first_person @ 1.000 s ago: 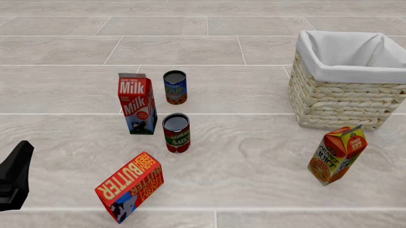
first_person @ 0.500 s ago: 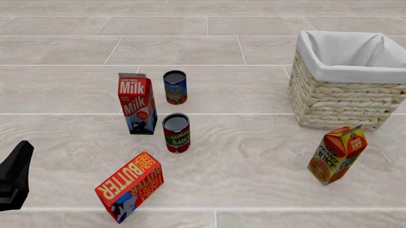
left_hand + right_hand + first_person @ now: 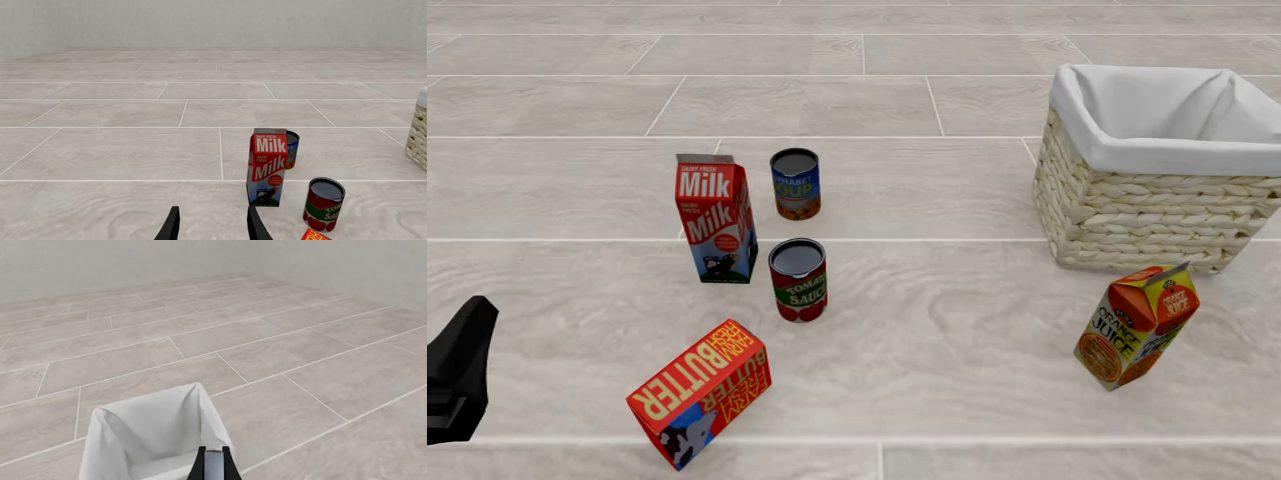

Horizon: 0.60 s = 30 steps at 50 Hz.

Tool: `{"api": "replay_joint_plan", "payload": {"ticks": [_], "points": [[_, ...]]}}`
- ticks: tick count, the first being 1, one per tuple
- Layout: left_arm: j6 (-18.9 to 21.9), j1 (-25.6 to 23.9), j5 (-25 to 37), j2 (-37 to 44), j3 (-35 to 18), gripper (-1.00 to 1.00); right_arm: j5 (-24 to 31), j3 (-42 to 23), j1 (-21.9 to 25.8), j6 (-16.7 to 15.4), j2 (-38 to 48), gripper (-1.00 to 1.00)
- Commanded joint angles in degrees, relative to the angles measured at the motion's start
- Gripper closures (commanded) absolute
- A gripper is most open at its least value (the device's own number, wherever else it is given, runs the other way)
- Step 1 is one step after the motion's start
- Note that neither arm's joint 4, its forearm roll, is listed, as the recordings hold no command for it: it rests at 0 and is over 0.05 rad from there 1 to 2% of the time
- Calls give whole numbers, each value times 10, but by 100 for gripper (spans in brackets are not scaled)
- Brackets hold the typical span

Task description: Pick the cream cheese and place it in the basket.

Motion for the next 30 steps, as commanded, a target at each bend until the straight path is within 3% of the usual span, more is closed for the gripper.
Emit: {"api": "replay_joint_plan", "payload": {"ticks": [1, 8, 19, 30], "points": [[0, 0, 0, 0, 0, -100, -9, -93, 71, -25, 81, 100], [0, 0, 0, 0, 0, -100, -18, -136, 108, -24, 137, 100], [0, 0, 0, 0, 0, -100, -3, -236, 137, -20, 234, 100], [0, 0, 0, 0, 0, -100, -16, -290, 161, -26, 314, 100]]}}
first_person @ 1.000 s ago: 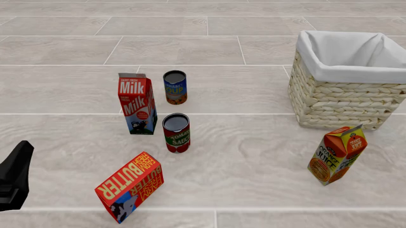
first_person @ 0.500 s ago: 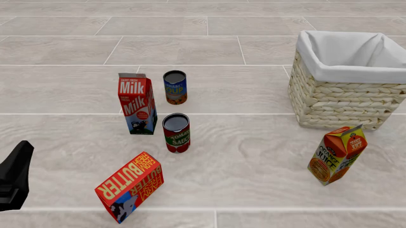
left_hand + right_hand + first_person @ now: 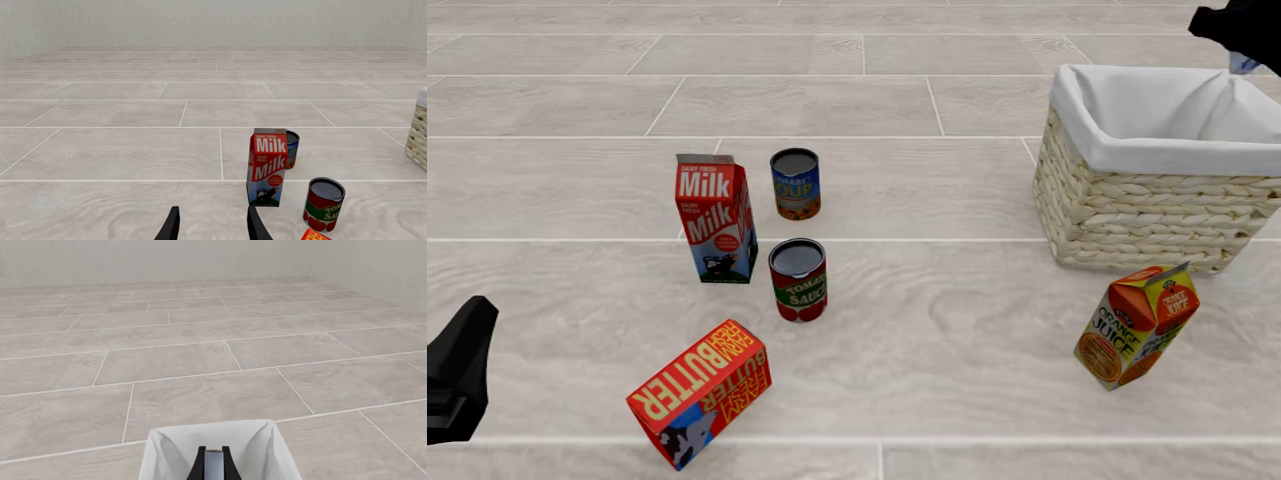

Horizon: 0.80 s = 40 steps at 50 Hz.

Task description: Pick the cream cheese and place it in the basket.

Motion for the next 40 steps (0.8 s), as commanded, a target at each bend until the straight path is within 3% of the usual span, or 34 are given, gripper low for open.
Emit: {"api": "replay_joint_plan", "payload": {"ticks": [1, 29, 40], "points": [[0, 0, 0, 0, 0, -100, -5, -69, 27, 5, 78, 100], [0, 0, 0, 0, 0, -100, -3, -139, 18, 10, 197, 100], [0, 0, 0, 0, 0, -100, -5, -136, 9, 13, 207, 100]]}}
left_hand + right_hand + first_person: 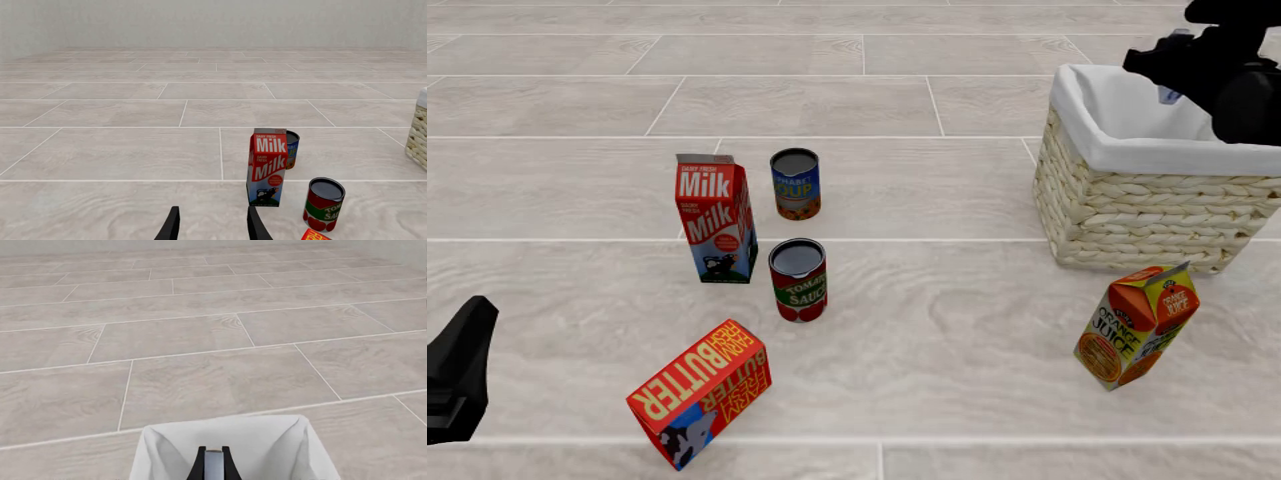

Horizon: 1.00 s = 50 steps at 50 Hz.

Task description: Pick the cream cheese and place it in the basket.

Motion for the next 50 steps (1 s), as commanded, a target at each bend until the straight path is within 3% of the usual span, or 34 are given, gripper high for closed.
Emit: {"api": "replay_joint_plan", "payload": {"ticks": [1, 15, 16, 38, 40, 42, 44, 50], "points": [[0, 0, 0, 0, 0, -100, -1, -12, -8, 9, 17, 100], [0, 0, 0, 0, 0, -100, 2, -19, -16, 22, 28, 100], [0, 0, 0, 0, 0, -100, -2, -17, -19, 23, 28, -100], [0, 0, 0, 0, 0, -100, -16, 18, -6, 20, -19, -100], [0, 0, 0, 0, 0, -100, -73, 83, 41, 21, -76, -100], [0, 0, 0, 0, 0, -100, -68, 102, 48, 7, -97, -100], [0, 0, 0, 0, 0, -100, -114, 160, 64, 22, -151, -100], [0, 0, 0, 0, 0, -100, -165, 273, 102, 38, -264, -100]]}}
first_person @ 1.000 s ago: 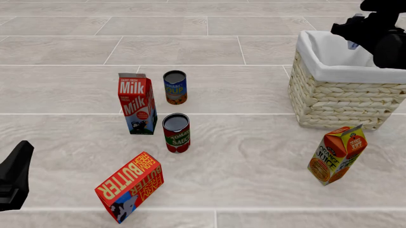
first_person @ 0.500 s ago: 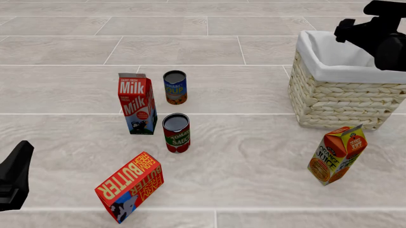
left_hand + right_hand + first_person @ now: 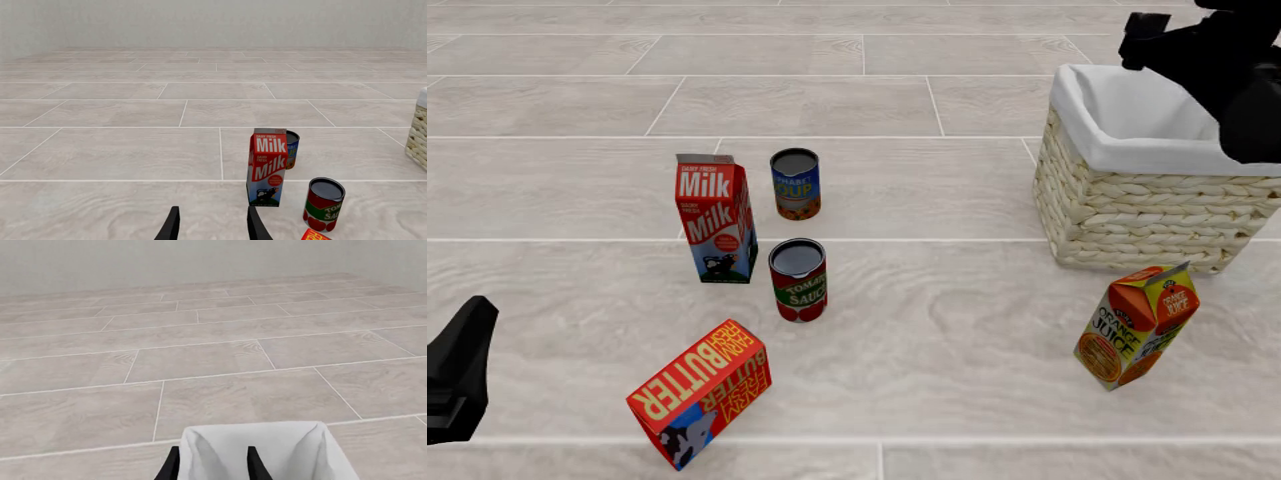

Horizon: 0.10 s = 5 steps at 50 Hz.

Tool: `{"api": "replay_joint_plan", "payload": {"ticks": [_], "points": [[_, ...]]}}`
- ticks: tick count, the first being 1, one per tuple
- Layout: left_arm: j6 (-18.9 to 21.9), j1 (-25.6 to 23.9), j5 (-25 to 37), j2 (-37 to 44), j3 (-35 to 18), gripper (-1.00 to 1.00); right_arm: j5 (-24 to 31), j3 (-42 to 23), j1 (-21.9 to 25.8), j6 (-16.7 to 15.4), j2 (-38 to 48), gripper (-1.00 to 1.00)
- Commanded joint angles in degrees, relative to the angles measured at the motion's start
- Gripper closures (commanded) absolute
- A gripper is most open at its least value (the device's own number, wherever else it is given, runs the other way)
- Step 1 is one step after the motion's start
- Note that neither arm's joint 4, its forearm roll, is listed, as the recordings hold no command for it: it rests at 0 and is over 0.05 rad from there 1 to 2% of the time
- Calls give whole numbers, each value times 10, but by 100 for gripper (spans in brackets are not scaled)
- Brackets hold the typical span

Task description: Pick the cream cheese and place it in the basket.

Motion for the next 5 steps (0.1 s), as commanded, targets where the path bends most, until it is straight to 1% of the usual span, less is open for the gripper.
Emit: {"api": "replay_joint_plan", "payload": {"ticks": [1, 3, 5], "points": [[0, 0, 0, 0, 0, -100, -76, 159, 67, 15, -171, -100], [0, 0, 0, 0, 0, -100, -87, 190, 96, 5, -199, -100], [0, 0, 0, 0, 0, -100, -95, 216, 115, 7, -232, -100]]}}
